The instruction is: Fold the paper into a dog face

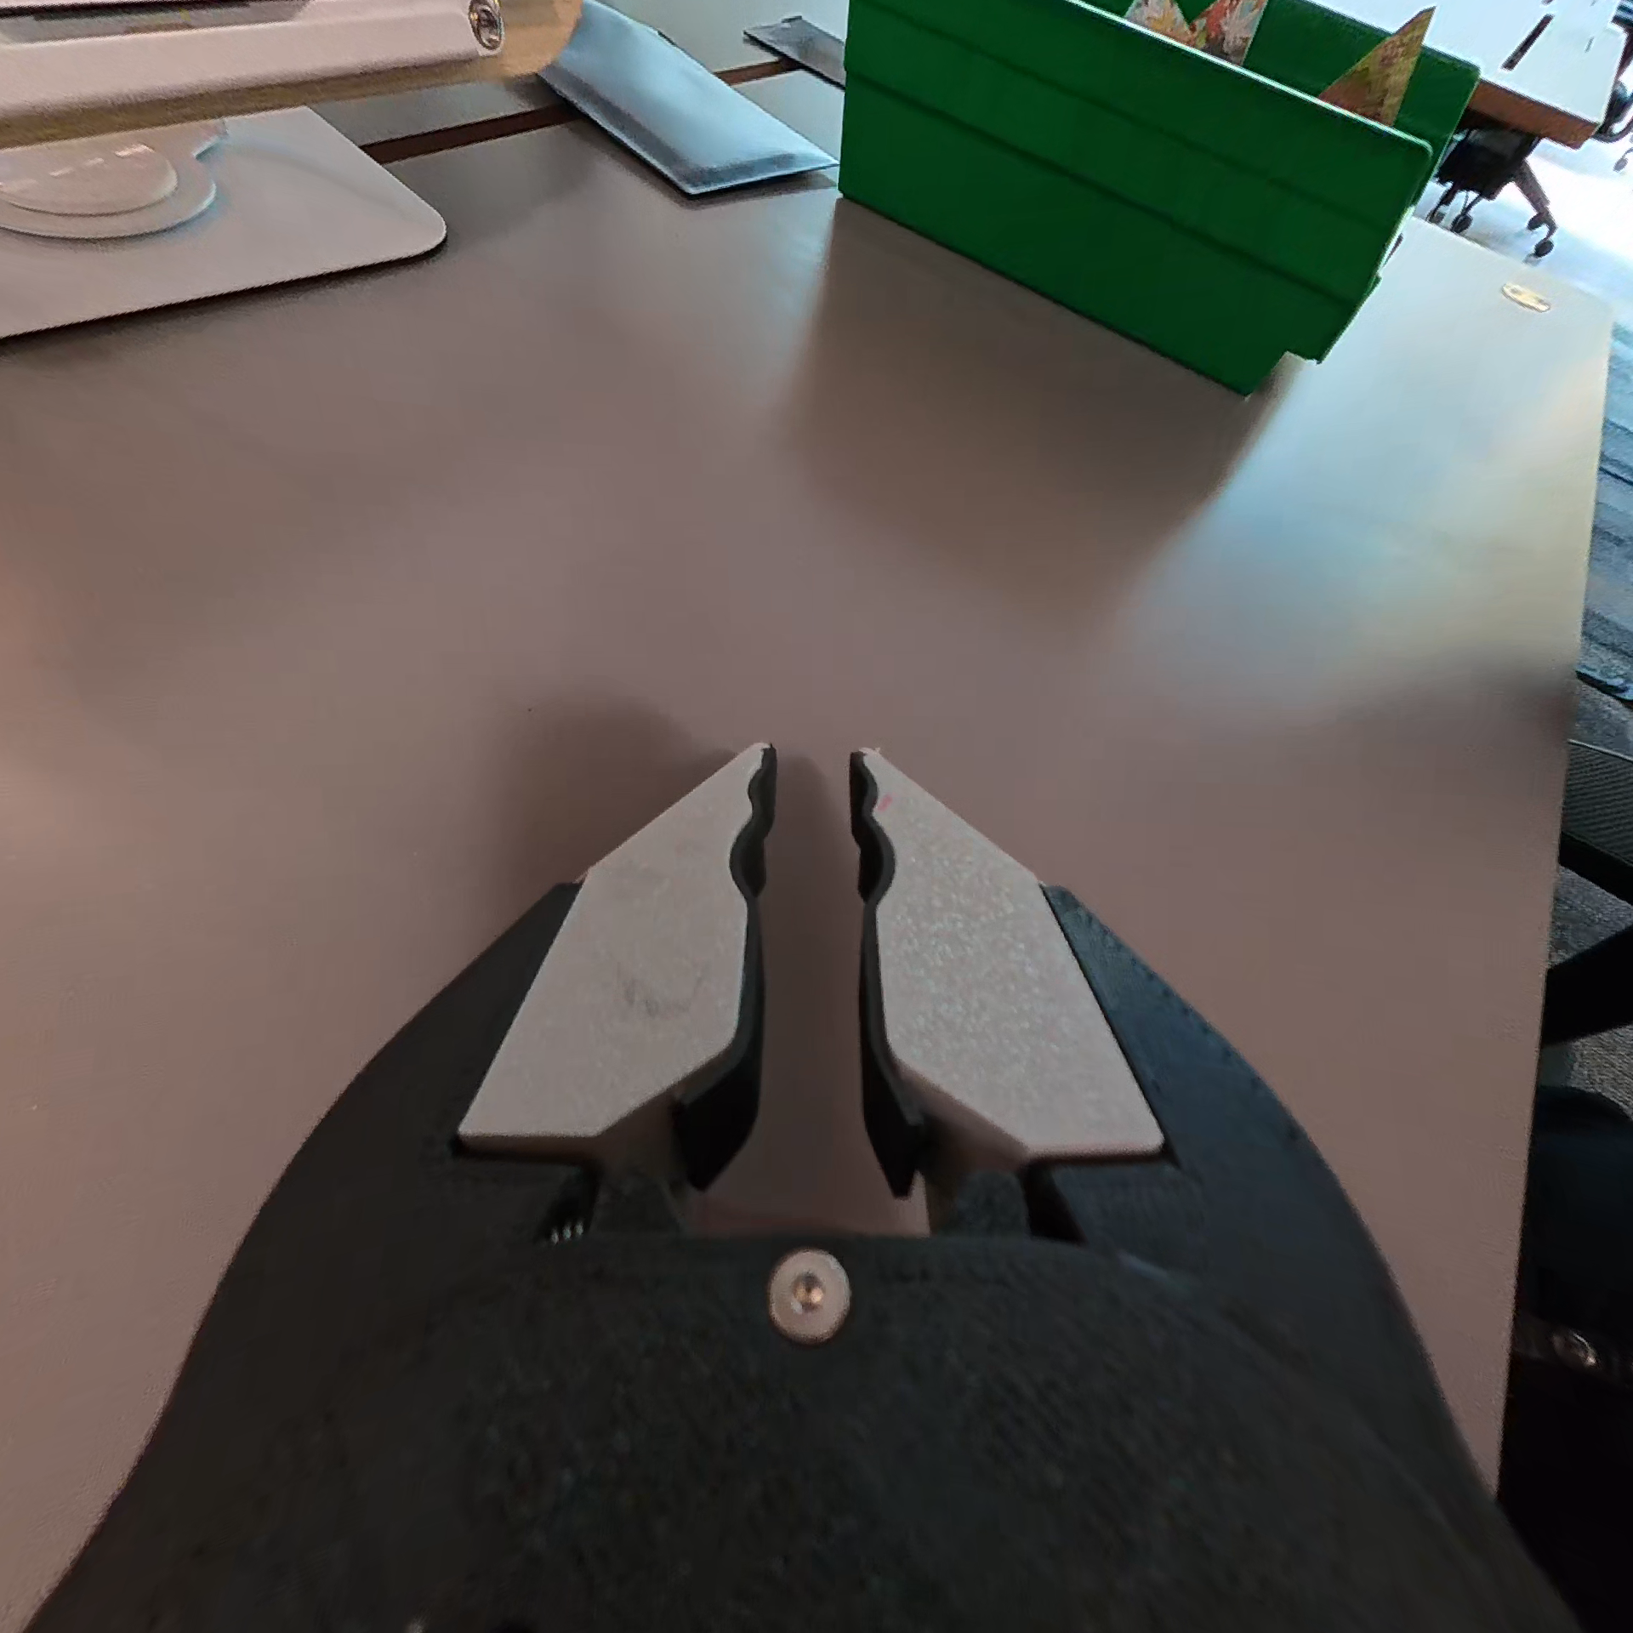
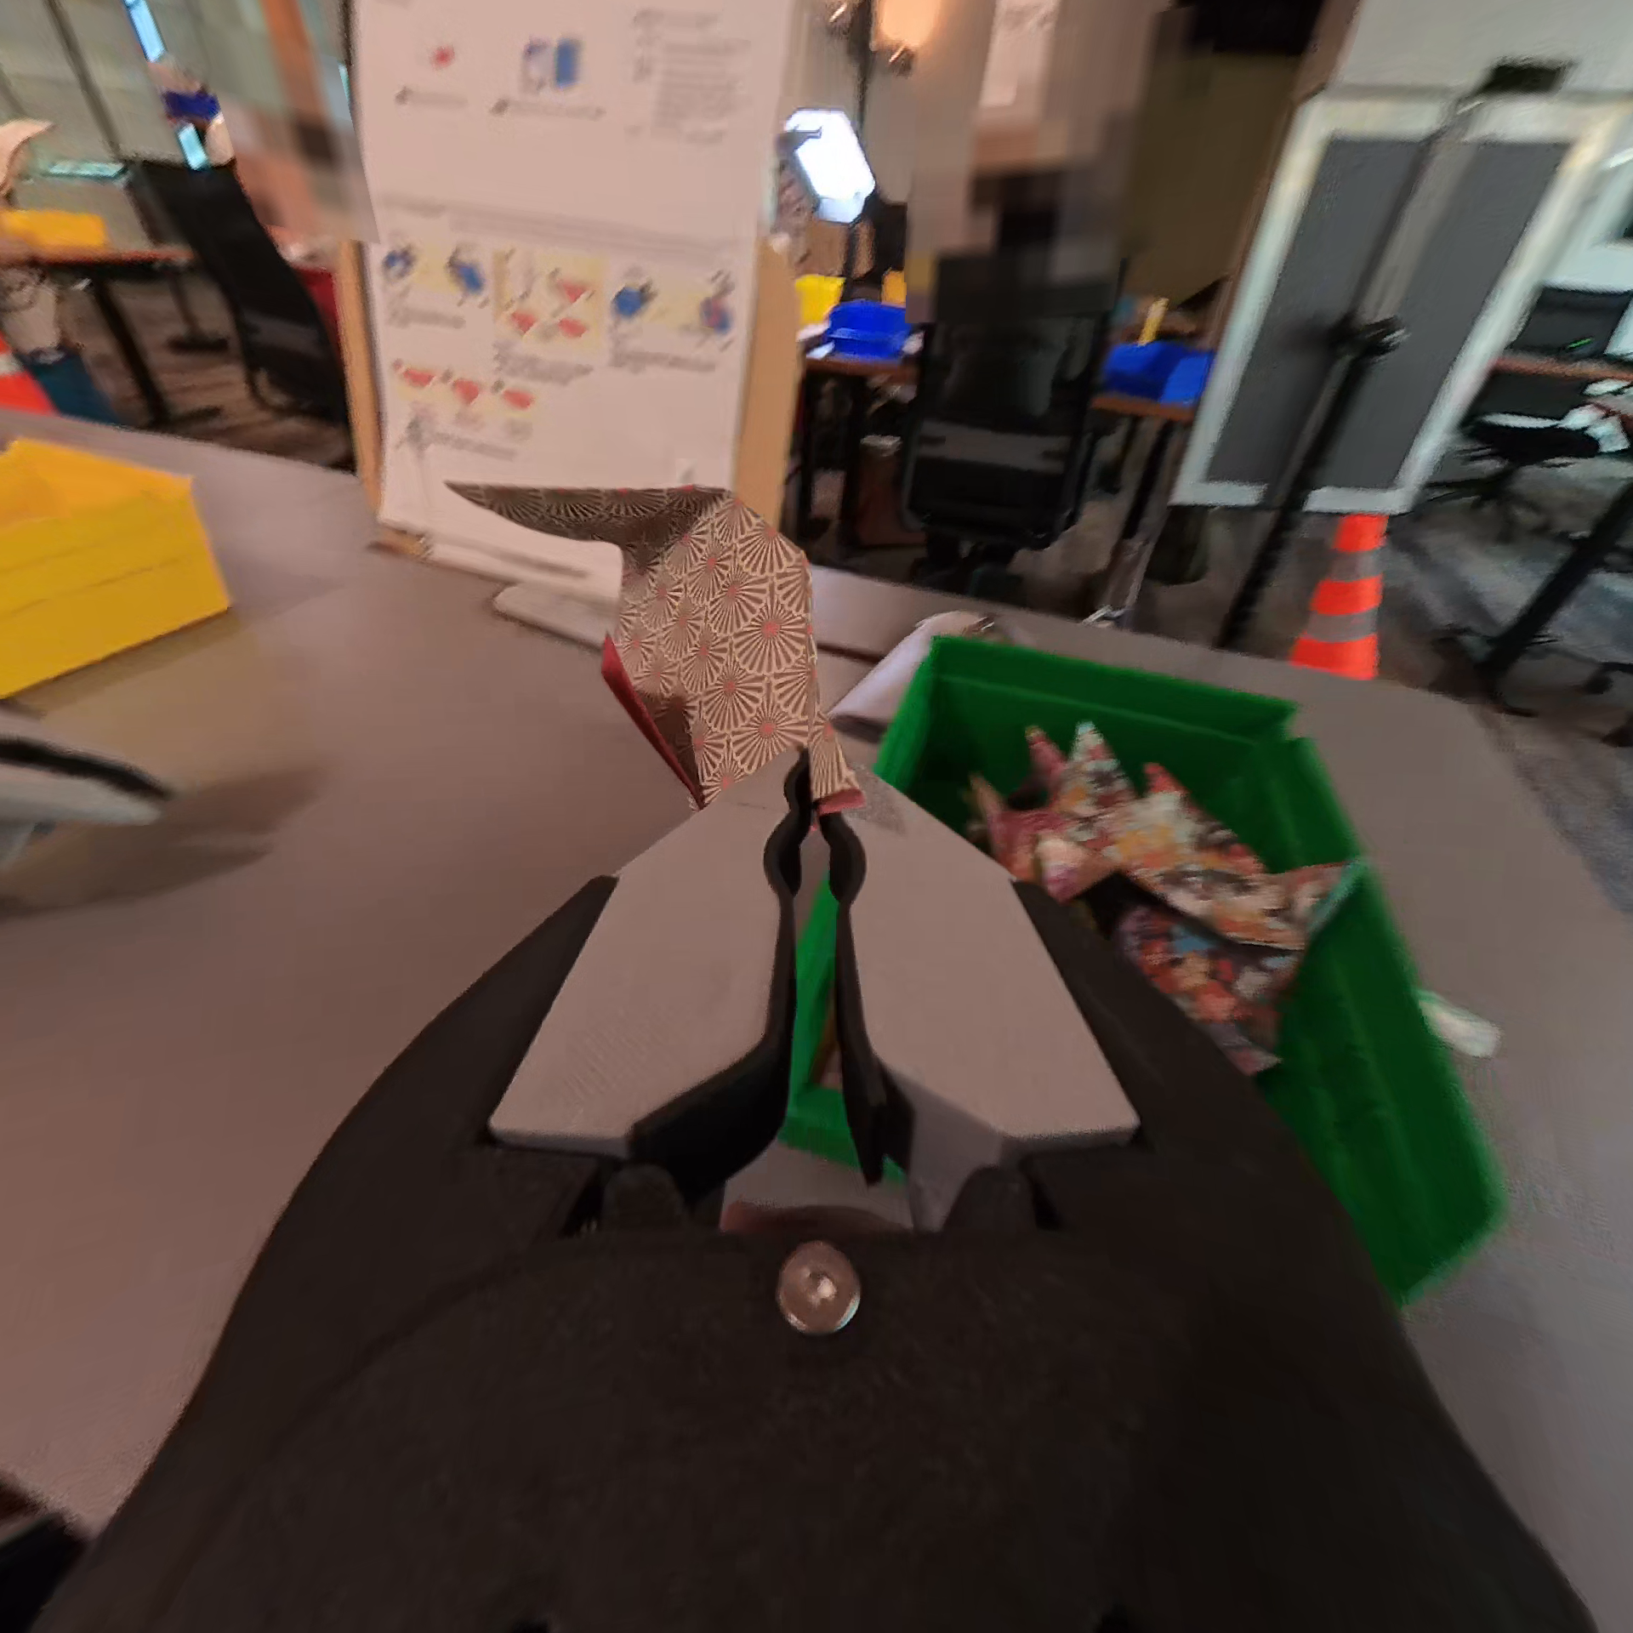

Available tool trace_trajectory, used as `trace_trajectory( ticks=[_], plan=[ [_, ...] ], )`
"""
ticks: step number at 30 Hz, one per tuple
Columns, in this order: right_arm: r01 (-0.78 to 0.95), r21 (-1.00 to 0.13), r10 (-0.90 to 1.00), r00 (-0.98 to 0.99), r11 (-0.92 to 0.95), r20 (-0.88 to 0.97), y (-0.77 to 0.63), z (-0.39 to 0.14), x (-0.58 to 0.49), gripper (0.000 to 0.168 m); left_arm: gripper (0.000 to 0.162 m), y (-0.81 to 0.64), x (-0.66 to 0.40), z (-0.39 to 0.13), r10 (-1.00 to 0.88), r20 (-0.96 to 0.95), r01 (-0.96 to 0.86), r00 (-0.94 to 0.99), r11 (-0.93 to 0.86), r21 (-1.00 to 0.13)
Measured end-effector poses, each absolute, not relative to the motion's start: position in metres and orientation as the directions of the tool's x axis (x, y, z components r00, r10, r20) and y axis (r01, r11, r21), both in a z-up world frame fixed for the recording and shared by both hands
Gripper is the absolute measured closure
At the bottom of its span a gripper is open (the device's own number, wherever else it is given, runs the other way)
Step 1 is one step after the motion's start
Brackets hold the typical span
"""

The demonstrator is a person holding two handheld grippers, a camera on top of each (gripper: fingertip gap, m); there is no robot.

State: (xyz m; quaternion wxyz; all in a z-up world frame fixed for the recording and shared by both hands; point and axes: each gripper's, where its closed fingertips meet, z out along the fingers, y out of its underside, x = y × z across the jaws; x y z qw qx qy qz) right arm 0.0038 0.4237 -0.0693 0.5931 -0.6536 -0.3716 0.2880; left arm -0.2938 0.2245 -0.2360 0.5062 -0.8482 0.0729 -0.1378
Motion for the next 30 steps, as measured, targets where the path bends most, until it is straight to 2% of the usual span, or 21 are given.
trace_trajectory(
  ticks=[4,8,11,14,15,16,17,22,30],
  plan=[
    [0.114,-0.993,0.732,0.678,-0.025,0.059,0.475,-0.043,0.037,0.168,0.147,0.226,-0.291,-0.237,-0.268,0.147,0.0,0.952,-0.481,-0.877],
    [0.136,-0.989,0.671,0.738,-0.052,0.066,0.522,-0.04,0.048,0.168,0.145,0.227,-0.292,-0.239,-0.266,0.163,0.011,0.95,-0.495,-0.869],
    [0.18,-0.98,0.641,0.763,-0.089,0.082,0.556,-0.055,0.045,0.168,0.144,0.227,-0.292,-0.239,-0.264,0.171,0.019,0.949,-0.493,-0.87],
    [0.294,-0.928,0.646,0.759,-0.228,0.081,0.586,-0.102,0.037,0.168,0.144,0.227,-0.291,-0.239,-0.269,0.173,0.018,0.947,-0.496,-0.868],
    [0.35,-0.884,0.642,0.763,-0.31,0.077,0.594,-0.126,0.037,0.16,0.144,0.227,-0.291,-0.239,-0.27,0.176,0.019,0.947,-0.498,-0.867],
    [0.397,-0.834,0.636,0.768,-0.382,0.074,0.598,-0.146,0.041,0.136,0.144,0.227,-0.291,-0.239,-0.269,0.179,0.022,0.946,-0.499,-0.866],
    [0.424,-0.805,0.634,0.769,-0.415,0.078,0.6,-0.157,0.044,0.119,0.144,0.227,-0.291,-0.239,-0.269,0.182,0.025,0.946,-0.499,-0.866],
    [0.321,-0.896,0.625,0.778,-0.306,0.065,0.589,-0.129,0.053,0.121,0.143,0.227,-0.289,-0.241,-0.276,0.174,0.011,0.945,-0.507,-0.862],
    [0.318,-0.91,0.792,0.61,-0.265,-0.018,0.505,-0.103,0.007,0.102,0.141,0.227,-0.286,-0.242,-0.289,0.173,-0.001,0.942,-0.514,-0.858]
  ],
)
